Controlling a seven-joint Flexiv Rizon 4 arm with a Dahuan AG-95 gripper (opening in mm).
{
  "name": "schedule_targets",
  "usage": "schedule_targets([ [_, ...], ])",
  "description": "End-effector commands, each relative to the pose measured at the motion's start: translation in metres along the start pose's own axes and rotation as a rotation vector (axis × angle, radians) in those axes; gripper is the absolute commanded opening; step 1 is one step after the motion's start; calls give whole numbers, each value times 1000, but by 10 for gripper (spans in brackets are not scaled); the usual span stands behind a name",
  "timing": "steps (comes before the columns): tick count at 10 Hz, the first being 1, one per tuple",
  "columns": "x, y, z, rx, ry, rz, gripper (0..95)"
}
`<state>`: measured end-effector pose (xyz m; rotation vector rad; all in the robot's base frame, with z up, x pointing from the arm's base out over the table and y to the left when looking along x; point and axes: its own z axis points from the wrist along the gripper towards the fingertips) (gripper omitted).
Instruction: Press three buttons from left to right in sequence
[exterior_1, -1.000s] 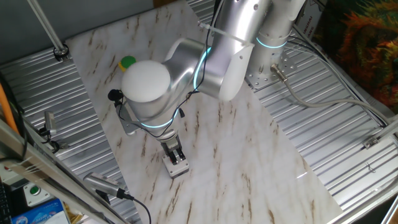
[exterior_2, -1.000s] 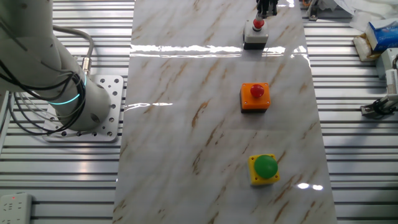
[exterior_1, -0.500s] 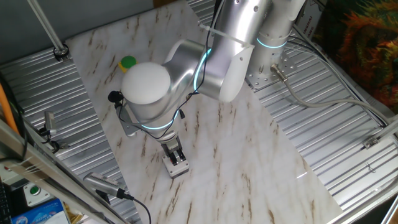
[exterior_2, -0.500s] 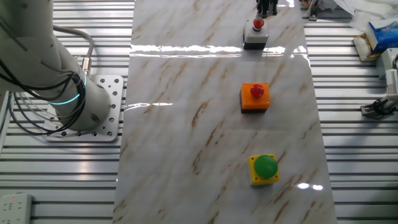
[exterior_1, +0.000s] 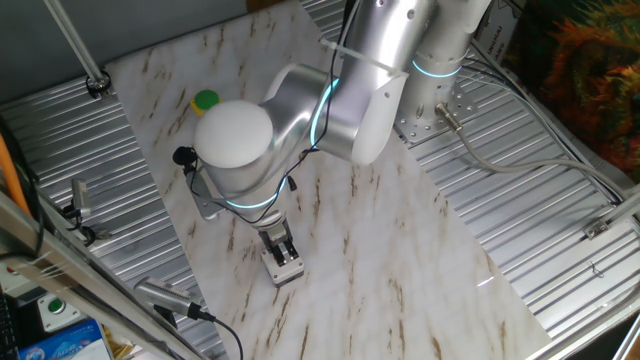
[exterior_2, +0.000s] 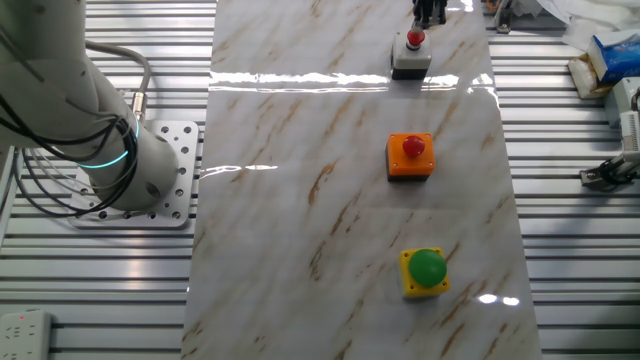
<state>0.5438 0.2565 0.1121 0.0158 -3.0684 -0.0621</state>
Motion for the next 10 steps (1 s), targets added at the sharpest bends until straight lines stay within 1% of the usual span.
schedule_targets([
  [1, 0, -1, 1, 3, 0, -1, 0],
  [7, -1, -2, 9, 11, -14, -8, 0],
  [10, -2, -3, 11, 11, -16, -9, 0],
])
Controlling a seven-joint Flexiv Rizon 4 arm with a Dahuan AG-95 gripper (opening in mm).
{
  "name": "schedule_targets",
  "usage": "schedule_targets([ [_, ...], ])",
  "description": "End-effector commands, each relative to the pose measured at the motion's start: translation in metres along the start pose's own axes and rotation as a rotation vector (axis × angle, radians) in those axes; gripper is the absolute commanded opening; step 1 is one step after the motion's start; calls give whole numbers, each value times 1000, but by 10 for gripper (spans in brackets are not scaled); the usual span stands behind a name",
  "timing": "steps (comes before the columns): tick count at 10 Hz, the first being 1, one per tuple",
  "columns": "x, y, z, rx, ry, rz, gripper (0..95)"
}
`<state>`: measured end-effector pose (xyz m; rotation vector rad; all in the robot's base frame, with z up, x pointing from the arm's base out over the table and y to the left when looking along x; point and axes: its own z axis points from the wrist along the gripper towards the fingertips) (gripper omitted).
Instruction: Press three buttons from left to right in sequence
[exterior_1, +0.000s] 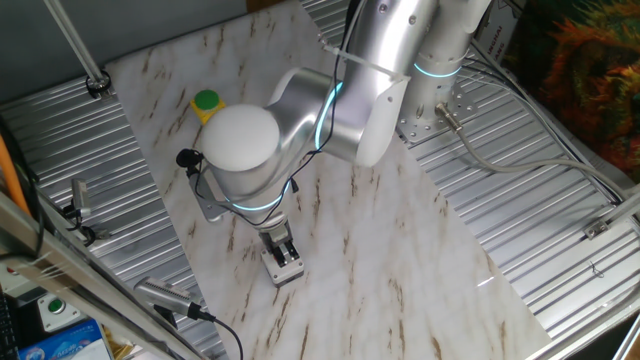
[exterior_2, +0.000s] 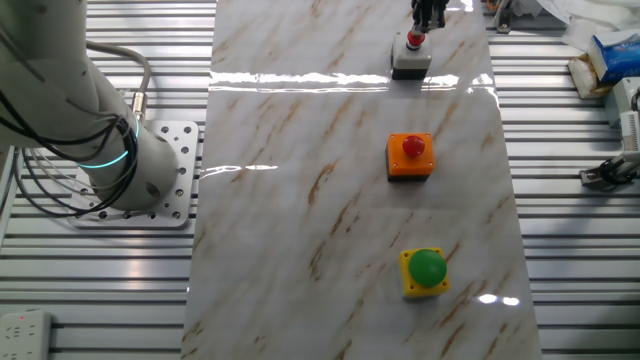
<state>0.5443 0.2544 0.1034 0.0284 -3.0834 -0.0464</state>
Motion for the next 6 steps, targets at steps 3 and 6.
schedule_targets([
  [3, -1, 0, 4, 3, -2, -1, 0],
  [6, -1, -1, 13, 2, -26, -6, 0],
])
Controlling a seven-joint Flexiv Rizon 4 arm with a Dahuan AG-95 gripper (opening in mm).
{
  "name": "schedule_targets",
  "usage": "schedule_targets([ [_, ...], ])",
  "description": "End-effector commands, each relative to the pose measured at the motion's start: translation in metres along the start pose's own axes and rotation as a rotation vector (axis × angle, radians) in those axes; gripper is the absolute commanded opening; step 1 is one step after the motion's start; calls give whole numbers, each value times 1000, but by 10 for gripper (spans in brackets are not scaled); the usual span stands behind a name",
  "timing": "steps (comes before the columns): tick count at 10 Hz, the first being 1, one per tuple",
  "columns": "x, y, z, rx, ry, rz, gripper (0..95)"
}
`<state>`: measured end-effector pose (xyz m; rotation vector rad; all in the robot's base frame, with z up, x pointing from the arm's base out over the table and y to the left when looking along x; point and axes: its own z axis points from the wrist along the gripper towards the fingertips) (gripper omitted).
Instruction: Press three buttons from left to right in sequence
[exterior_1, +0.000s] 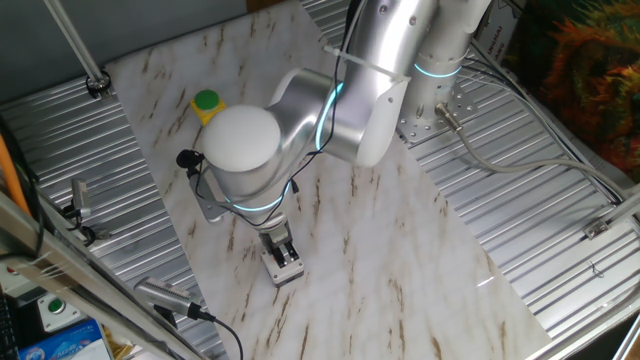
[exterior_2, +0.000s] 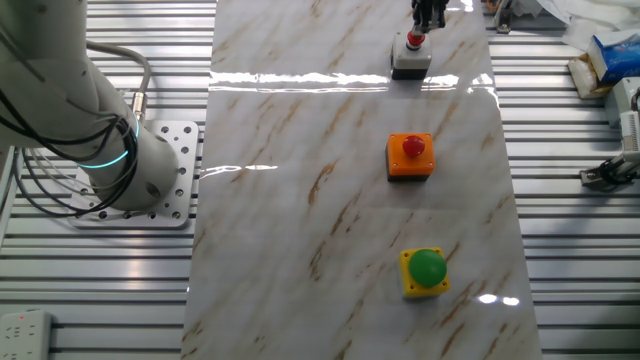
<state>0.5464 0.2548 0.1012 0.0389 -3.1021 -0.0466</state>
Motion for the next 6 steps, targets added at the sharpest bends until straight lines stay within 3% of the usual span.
schedule_targets([
  [1, 1, -1, 13, 1, -11, 2, 0],
  [6, 1, -1, 14, 6, -12, 1, 0],
])
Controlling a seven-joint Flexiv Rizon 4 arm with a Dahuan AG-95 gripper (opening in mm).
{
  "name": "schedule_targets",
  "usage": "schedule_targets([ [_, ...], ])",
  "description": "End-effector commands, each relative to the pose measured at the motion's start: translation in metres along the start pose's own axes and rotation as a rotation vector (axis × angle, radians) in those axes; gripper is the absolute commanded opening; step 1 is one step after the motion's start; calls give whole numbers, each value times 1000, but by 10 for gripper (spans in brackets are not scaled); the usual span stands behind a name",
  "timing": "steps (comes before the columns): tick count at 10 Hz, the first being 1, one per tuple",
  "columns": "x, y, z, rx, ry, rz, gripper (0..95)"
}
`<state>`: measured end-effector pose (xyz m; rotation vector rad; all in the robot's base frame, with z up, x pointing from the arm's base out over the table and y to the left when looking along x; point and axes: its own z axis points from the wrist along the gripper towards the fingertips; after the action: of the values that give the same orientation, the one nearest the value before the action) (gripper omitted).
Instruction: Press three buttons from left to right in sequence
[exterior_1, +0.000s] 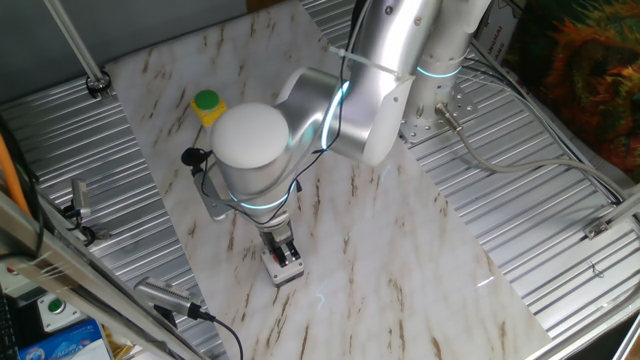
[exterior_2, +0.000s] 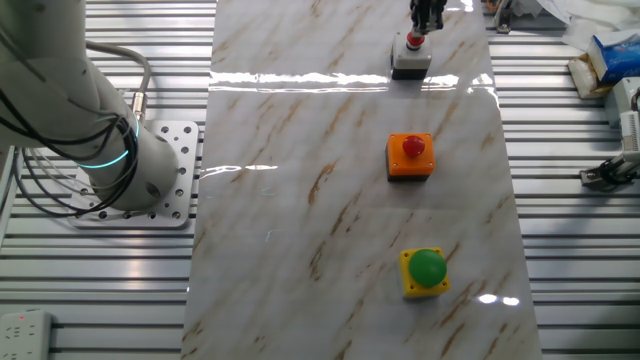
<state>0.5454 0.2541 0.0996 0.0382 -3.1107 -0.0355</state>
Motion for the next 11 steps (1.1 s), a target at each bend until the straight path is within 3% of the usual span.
schedule_targets([
  [1, 0, 0, 12, 0, -3, -1, 0],
  [5, 0, 0, 9, -5, -3, -3, 0],
  [7, 0, 0, 0, -10, 12, -3, 0],
  [11, 3, 3, -14, -15, 16, -4, 0],
])
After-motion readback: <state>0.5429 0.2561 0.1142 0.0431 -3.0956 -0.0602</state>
